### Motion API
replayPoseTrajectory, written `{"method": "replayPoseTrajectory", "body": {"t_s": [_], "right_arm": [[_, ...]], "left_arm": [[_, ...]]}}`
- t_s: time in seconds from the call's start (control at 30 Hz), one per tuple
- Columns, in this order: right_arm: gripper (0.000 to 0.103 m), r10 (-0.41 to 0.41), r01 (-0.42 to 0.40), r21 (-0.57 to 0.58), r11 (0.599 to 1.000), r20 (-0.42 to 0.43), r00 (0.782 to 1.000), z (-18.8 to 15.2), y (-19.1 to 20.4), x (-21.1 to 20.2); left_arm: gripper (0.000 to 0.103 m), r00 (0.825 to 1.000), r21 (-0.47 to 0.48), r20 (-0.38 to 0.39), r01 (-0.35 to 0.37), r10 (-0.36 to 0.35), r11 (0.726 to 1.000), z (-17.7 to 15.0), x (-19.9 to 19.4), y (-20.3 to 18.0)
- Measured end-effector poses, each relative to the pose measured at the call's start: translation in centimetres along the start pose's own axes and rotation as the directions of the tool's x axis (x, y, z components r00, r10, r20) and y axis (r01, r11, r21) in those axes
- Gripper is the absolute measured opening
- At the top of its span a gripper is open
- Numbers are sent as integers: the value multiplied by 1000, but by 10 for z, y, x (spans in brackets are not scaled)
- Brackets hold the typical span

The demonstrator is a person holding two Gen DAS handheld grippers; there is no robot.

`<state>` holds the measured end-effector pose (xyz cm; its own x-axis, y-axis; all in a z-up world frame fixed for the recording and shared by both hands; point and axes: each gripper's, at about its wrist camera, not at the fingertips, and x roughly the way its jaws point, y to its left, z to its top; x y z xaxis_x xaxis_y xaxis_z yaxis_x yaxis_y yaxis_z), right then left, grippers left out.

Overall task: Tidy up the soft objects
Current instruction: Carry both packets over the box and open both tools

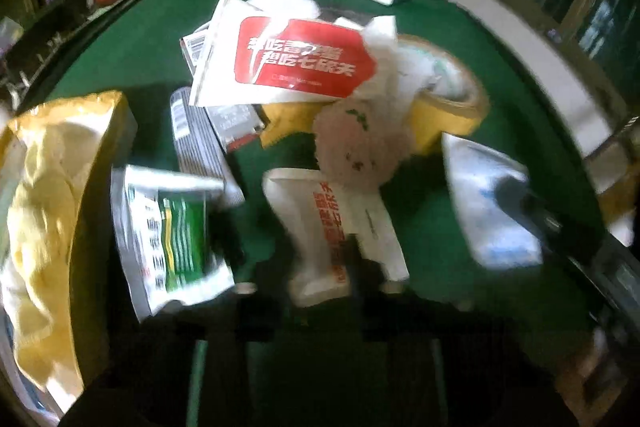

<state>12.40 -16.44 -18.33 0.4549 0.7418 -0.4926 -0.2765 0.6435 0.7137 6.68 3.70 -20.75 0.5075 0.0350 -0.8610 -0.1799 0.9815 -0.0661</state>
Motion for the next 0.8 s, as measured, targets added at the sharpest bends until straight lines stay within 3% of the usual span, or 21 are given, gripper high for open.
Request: {"method": "replayPoseTrajectory", "body": {"t_s": [0.13, 0.23, 0.3, 0.4, 0.5, 0.6, 0.67, 0.8], "right_arm": [[24, 13, -13, 4, 1000, -3, 1000, 1, 1, 1], [24, 19, -19, 4, 1000, 2, 1000, 2, 2, 0], [24, 45, -45, 7, 999, 8, 999, 2, 1, -1], [24, 95, -94, -31, 995, 40, 995, 0, 12, -9], [24, 166, -161, -96, 982, 51, 985, -3, 28, -19], [24, 242, -234, -153, 960, 34, 970, -10, 59, -28], [24, 323, -318, -187, 929, -8, 946, -18, 83, -27], [24, 376, -392, -243, 887, -113, 920, -36, 135, -8]], "left_arm": [[9, 993, -66, -4, 119, -119, 991, -20, -19, 11], [9, 985, -138, 22, 170, -168, 976, -33, -40, 27], [9, 973, -177, 29, 232, -230, 957, -43, -54, 37], [9, 962, -195, 49, 273, -269, 942, -51, -66, 47], [8, 941, -236, 99, 339, -325, 910, -61, -86, 62], [8, 925, -257, 168, 374, -340, 891, -59, -109, 75], [8, 922, -275, 225, 372, -317, 887, -62, -131, 93], [8, 919, -324, 307, 346, -248, 881, -66, -159, 131]]}}
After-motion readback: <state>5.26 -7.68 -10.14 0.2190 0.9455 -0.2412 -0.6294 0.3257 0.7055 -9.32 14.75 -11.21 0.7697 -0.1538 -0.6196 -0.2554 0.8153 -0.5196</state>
